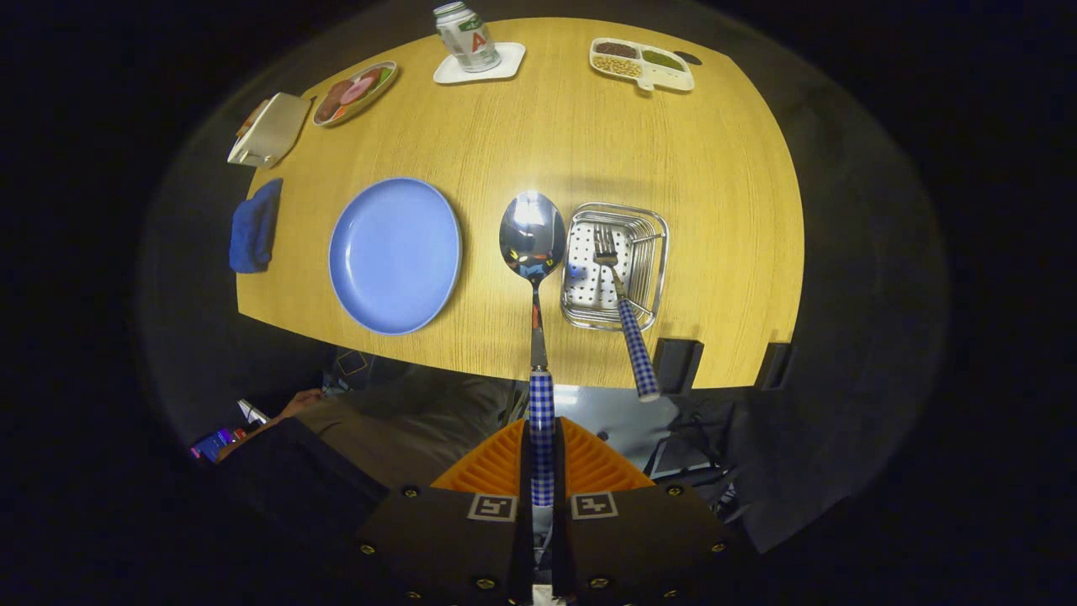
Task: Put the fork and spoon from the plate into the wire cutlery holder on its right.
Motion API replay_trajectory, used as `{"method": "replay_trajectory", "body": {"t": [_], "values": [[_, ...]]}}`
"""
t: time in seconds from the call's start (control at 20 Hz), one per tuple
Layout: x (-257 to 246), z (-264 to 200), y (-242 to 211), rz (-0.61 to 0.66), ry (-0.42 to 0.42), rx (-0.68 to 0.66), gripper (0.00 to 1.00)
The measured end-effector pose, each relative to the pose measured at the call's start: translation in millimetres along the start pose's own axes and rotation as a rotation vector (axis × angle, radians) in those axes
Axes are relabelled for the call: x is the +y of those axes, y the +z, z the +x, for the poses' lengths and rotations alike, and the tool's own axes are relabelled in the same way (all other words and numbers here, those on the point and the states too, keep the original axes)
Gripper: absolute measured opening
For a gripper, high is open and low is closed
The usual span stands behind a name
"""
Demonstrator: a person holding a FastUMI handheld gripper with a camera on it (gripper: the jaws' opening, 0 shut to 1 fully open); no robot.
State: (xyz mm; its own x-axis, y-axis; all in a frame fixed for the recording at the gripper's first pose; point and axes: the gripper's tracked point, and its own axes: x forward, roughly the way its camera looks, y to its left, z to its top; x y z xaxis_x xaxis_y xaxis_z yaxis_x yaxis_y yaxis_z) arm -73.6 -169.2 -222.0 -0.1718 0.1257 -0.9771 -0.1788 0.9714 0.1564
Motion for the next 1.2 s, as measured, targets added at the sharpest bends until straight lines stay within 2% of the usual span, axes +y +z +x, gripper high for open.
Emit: {"method": "replay_trajectory", "body": {"t": [0.1, 0.5, 0.7, 1.0, 1.2], "values": [[-5, -3, -4, 0.038, 0.032, 0.024, 0.09], [-20, -6, -5, 0.113, 0.058, 0.092, 0.09], [-18, 2, -5, 0.170, 0.114, 0.149, 0.09], [-26, 11, 8, 0.217, 0.099, 0.214, 0.09], [-27, 20, 10, 0.172, 0.071, 0.260, 0.09]]}}
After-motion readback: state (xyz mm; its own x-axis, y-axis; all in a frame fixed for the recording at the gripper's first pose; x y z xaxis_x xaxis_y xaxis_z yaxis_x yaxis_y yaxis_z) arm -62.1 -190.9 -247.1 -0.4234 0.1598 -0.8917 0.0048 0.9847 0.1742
